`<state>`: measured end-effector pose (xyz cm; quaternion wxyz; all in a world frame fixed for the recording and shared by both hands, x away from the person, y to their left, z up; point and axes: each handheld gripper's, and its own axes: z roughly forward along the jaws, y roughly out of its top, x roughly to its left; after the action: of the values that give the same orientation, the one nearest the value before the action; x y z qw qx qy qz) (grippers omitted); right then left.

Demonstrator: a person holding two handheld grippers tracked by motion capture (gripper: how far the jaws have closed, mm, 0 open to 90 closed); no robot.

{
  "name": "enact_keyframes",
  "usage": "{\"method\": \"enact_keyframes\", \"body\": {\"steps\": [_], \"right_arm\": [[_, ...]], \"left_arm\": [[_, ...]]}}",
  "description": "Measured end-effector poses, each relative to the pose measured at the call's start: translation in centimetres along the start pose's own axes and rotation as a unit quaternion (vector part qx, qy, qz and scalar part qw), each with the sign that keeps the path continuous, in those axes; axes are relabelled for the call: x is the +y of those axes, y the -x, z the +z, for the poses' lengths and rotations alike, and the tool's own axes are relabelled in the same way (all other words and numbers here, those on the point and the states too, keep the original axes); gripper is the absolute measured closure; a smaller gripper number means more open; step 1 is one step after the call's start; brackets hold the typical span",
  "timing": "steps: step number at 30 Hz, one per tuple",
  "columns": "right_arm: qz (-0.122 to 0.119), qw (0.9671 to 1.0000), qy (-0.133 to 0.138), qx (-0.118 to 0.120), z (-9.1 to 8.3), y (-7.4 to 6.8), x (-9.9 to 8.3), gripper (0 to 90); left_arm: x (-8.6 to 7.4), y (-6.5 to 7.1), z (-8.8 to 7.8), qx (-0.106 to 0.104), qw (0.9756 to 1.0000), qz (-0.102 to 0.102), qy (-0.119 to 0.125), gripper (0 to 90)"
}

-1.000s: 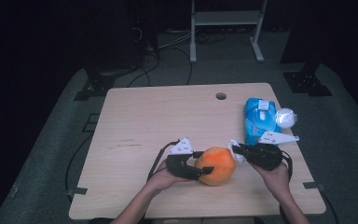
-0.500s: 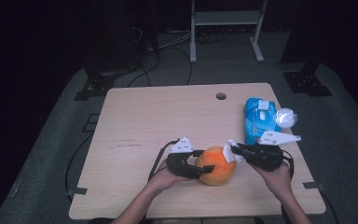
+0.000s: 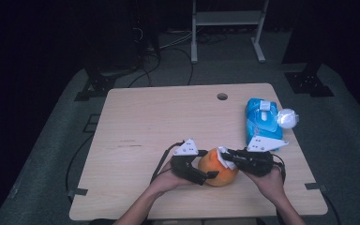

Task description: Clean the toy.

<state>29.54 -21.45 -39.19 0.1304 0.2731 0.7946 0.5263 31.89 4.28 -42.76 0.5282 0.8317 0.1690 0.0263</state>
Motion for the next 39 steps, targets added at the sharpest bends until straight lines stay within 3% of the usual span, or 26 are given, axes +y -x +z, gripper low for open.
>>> {"method": "enact_keyframes", "body": {"steps": [1,3,7,9,11,22,28,31,34,39], "right_arm": [[0.010,0.9999,0.004,0.002,-0.1,0.4,-0.1,81.2],[0.011,0.9999,0.006,-0.001,-0.3,0.4,-0.1,81.3],[-0.021,0.9996,0.015,0.008,-0.1,-1.5,0.7,81.4],[-0.051,0.9986,0.001,0.015,0.7,-2.8,1.1,81.4],[-0.069,0.9975,-0.012,0.002,1.3,-3.5,1.2,81.5],[-0.028,0.9993,0.004,-0.024,0.1,-1.5,0.9,81.6],[-0.017,0.9997,-0.006,-0.015,0.0,-1.0,0.5,81.4],[-0.012,0.9995,-0.013,-0.028,-0.1,-0.4,0.1,81.5],[0.007,0.9996,-0.016,-0.025,-0.4,0.4,-0.5,81.5],[0.000,0.9988,-0.024,-0.044,-0.8,0.7,-0.8,81.5]], "left_arm": [[-0.1,0.1,0.1,0.003,1.0000,0.008,0.001,24.0],[0.0,0.2,0.2,0.014,0.9999,0.009,0.001,31.0],[0.0,0.3,0.4,0.022,0.9996,-0.013,0.008,34.6],[0.0,0.6,0.6,0.020,0.9998,-0.002,0.003,35.7],[-0.1,1.0,0.7,0.022,0.9997,0.013,-0.001,36.7],[-0.4,1.8,0.9,0.010,0.9985,0.052,-0.014,38.1],[-0.4,1.7,0.8,0.009,0.9984,0.053,-0.016,38.2],[-0.5,1.4,0.6,0.005,0.9982,0.058,-0.019,38.4],[-0.6,1.0,0.3,0.003,0.9987,0.049,-0.016,38.3],[-0.7,0.3,-0.1,0.011,0.9998,0.016,-0.006,38.0]]}}
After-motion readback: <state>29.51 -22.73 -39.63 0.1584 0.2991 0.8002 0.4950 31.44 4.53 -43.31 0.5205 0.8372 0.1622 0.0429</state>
